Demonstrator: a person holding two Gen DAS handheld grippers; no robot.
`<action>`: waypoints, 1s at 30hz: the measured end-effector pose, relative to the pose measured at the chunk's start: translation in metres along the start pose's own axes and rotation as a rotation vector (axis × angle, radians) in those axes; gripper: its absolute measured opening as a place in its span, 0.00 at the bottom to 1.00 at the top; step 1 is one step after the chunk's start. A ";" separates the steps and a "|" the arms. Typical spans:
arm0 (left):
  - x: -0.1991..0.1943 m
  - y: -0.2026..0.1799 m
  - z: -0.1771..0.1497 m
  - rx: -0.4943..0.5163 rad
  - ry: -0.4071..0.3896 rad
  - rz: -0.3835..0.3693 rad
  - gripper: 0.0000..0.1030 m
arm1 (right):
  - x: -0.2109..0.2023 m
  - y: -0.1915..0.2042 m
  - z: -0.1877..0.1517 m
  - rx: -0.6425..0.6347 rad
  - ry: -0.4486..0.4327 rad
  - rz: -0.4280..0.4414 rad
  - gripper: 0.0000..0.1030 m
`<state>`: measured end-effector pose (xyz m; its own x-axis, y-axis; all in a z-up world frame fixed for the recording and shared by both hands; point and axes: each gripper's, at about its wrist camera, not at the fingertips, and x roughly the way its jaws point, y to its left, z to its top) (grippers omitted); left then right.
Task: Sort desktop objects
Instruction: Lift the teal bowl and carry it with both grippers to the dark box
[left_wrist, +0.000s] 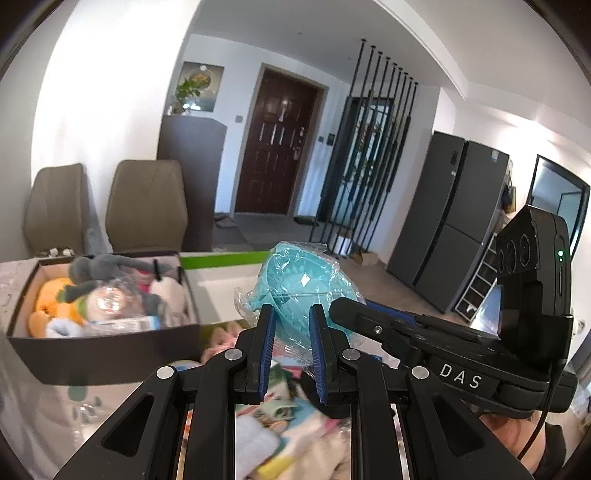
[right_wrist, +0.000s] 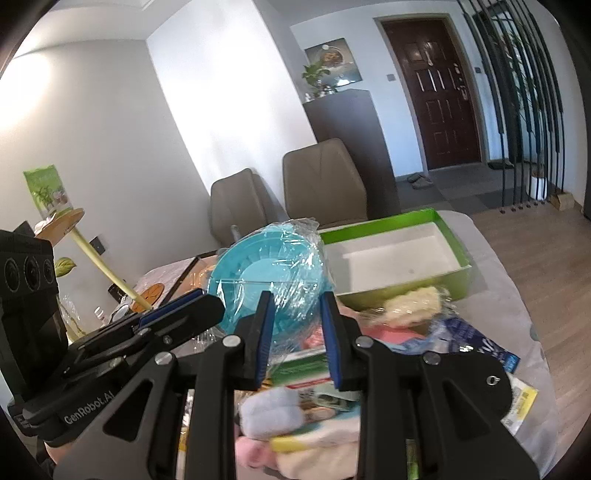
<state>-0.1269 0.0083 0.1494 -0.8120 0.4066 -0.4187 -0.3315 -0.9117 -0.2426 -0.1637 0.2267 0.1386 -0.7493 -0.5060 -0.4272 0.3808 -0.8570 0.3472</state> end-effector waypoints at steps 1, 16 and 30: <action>-0.006 0.008 0.001 -0.006 -0.010 0.002 0.18 | 0.002 0.007 0.001 -0.010 -0.001 0.001 0.26; -0.073 0.101 0.005 -0.087 -0.107 0.080 0.18 | 0.051 0.127 0.010 -0.134 0.009 0.074 0.26; -0.097 0.171 0.023 -0.111 -0.139 0.146 0.18 | 0.111 0.190 0.016 -0.162 0.043 0.175 0.26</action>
<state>-0.1157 -0.1880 0.1688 -0.9085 0.2516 -0.3335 -0.1569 -0.9454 -0.2858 -0.1833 0.0089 0.1704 -0.6415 -0.6493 -0.4086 0.5875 -0.7583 0.2826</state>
